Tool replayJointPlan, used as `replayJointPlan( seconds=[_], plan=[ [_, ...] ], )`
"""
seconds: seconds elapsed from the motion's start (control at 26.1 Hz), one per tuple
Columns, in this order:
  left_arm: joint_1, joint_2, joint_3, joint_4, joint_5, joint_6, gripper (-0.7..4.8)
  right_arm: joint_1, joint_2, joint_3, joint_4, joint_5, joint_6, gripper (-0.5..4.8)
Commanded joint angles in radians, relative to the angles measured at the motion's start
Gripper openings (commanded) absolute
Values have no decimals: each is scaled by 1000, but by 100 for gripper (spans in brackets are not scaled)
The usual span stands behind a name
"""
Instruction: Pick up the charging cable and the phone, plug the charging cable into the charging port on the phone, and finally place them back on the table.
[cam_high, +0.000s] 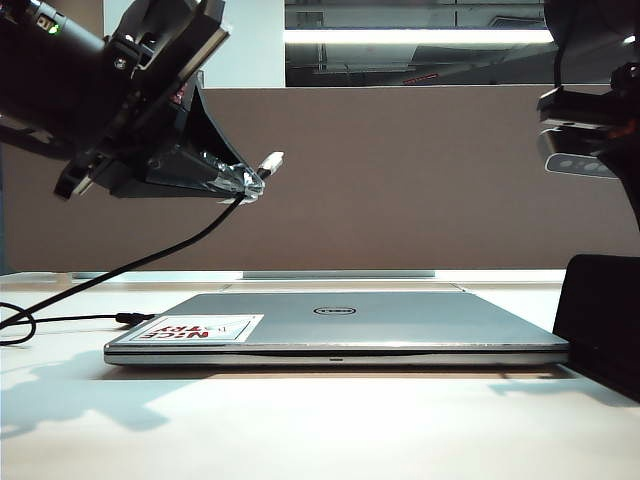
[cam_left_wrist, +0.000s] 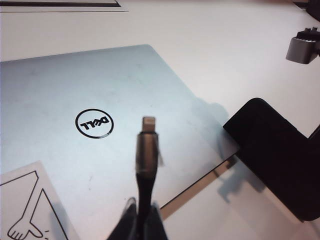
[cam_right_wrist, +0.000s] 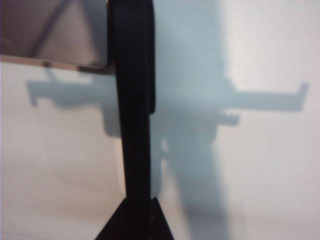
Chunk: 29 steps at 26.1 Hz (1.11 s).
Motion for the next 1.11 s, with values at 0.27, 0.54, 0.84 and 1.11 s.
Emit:
replayJointPlan(
  seconds=[0.27, 0.54, 0.84, 1.11],
  plan=[
    [0, -3, 6, 14, 0, -2, -6, 3, 30, -1, 38, -39, -1, 117],
    [0, -3, 6, 14, 0, -2, -6, 3, 97, -2, 66, -39, -13, 117],
    [0, -3, 6, 13, 0, -2, -6, 3, 145, -6, 70, -38, -27, 66],
    [0, -3, 6, 10, 0, -3, -6, 2, 139, 27, -19, -33, -52, -6]
  ],
)
